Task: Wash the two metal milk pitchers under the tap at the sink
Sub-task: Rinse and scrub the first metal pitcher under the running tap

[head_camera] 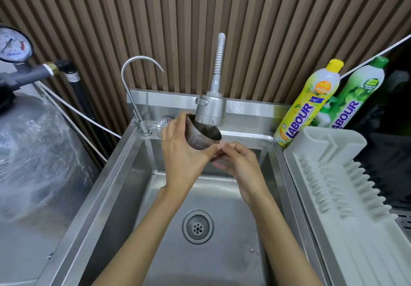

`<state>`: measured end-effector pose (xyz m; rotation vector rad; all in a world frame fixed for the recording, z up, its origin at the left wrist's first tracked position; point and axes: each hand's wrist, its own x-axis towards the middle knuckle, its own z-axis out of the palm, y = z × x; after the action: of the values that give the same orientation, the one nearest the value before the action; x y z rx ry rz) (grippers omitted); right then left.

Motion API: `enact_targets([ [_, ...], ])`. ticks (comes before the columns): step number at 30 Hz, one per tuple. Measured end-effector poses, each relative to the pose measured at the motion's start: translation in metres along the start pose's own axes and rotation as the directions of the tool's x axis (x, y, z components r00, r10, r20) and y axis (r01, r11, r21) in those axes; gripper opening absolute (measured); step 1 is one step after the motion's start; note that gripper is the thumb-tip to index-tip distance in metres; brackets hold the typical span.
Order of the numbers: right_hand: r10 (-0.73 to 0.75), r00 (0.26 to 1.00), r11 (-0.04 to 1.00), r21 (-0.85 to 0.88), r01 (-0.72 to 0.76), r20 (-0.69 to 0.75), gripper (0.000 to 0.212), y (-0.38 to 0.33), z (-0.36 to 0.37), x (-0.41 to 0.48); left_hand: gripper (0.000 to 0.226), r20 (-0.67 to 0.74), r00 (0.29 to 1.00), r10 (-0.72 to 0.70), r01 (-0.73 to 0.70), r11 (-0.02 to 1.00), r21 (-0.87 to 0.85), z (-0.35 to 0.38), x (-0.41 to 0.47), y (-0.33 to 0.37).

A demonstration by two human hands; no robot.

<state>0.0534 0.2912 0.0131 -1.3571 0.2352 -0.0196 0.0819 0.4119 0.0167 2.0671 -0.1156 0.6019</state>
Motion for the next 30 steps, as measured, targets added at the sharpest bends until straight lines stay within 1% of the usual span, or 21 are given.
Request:
enact_targets([
  [1,0.011,1.0,1.0,-0.007,-0.011,-0.019,0.02,-0.002,0.0,-0.001,0.082,-0.003,1.0,-0.02,0.02,0.999,0.049,-0.002,-0.002,0.001],
  [3,0.007,0.995,0.997,-0.075,-0.014,-0.099,0.022,-0.006,0.0,-0.003,0.075,-0.027,0.998,-0.054,0.056,0.992,0.116,-0.004,-0.007,0.005],
  [4,-0.014,0.99,0.992,-0.126,-0.004,-0.142,0.022,-0.008,-0.002,-0.004,0.072,-0.015,0.997,-0.08,0.081,0.989,0.123,-0.004,-0.009,0.008],
  [6,-0.097,0.973,0.957,-0.287,0.034,-0.207,0.027,-0.015,-0.006,-0.005,0.067,0.085,0.98,-0.179,0.175,0.983,0.055,-0.005,-0.009,0.011],
  [7,-0.166,0.962,0.905,-0.421,0.061,-0.216,0.029,-0.02,-0.008,-0.006,0.064,0.16,0.958,-0.239,0.244,0.97,-0.008,-0.004,-0.008,0.009],
  [8,-0.232,0.952,0.82,-0.567,0.08,-0.202,0.03,-0.026,-0.01,-0.008,0.059,0.234,0.928,-0.292,0.315,0.947,-0.066,-0.003,-0.008,0.007],
  [10,-0.329,0.933,0.596,-0.798,0.085,-0.146,0.03,-0.039,-0.01,-0.013,0.049,0.36,0.867,-0.346,0.427,0.887,-0.174,0.002,-0.01,0.002],
  [11,-0.36,0.925,0.503,-0.86,0.083,-0.121,0.029,-0.044,-0.01,-0.016,0.046,0.417,0.841,-0.346,0.47,0.848,-0.245,0.005,-0.012,-0.001],
  [12,-0.378,0.92,0.446,-0.891,0.083,-0.103,0.028,-0.048,-0.008,-0.017,0.043,0.464,0.821,-0.332,0.501,0.809,-0.308,0.009,-0.013,-0.005],
  [13,-0.385,0.918,0.424,-0.901,0.088,-0.092,0.026,-0.05,-0.008,-0.018,0.04,0.493,0.815,-0.305,0.51,0.782,-0.359,0.012,-0.013,-0.008],
  [14,-0.387,0.918,0.427,-0.899,0.1,-0.082,0.023,-0.049,-0.007,-0.018,0.038,0.5,0.822,-0.273,0.499,0.769,-0.4,0.016,-0.012,-0.011],
  [16,-0.379,0.923,0.504,-0.852,0.144,-0.068,0.015,-0.043,-0.007,-0.019,0.04,0.465,0.857,-0.222,0.452,0.758,-0.47,0.023,-0.009,-0.013],
  [19,-0.358,0.93,0.688,-0.696,0.207,-0.078,0.009,-0.031,-0.009,-0.013,0.057,0.361,0.916,-0.177,0.369,0.725,-0.582,0.025,-0.001,-0.007],
  [20,-0.344,0.936,0.752,-0.62,0.225,-0.078,0.008,-0.026,-0.009,-0.009,0.062,0.311,0.937,-0.157,0.322,0.731,-0.601,0.024,0.002,-0.006],
  [21,-0.317,0.945,0.816,-0.53,0.232,-0.074,0.008,-0.021,-0.009,-0.005,0.067,0.252,0.959,-0.129,0.258,0.76,-0.596,0.023,0.004,-0.005],
  [23,-0.222,0.974,0.929,-0.315,0.195,-0.05,0.011,-0.013,-0.008,0.002,0.072,0.145,0.988,-0.051,0.117,0.86,-0.496,0.017,0.006,-0.003],
  [24,-0.179,0.983,0.962,-0.217,0.168,-0.031,0.012,-0.008,-0.007,0.004,0.073,0.104,0.994,-0.021,0.062,0.908,-0.415,0.012,0.006,-0.001],
  [26,-0.112,0.994,0.992,-0.059,0.112,0.009,0.012,0.002,-0.005,0.007,0.076,0.034,0.999,0.014,-0.005,0.971,-0.238,0.005,0.004,0.001],
  [28,-0.056,0.998,0.998,0.038,0.054,0.043,0.011,0.008,-0.003,0.004,0.084,0.034,0.999,0.028,-0.026,0.998,-0.063,0.001,0.004,0.0],
  [30,-0.013,0.999,0.999,0.043,0.011,0.033,0.014,0.011,-0.001,0.001,0.092,0.055,0.998,0.022,-0.027,0.996,0.08,-0.003,0.003,-0.002],
])
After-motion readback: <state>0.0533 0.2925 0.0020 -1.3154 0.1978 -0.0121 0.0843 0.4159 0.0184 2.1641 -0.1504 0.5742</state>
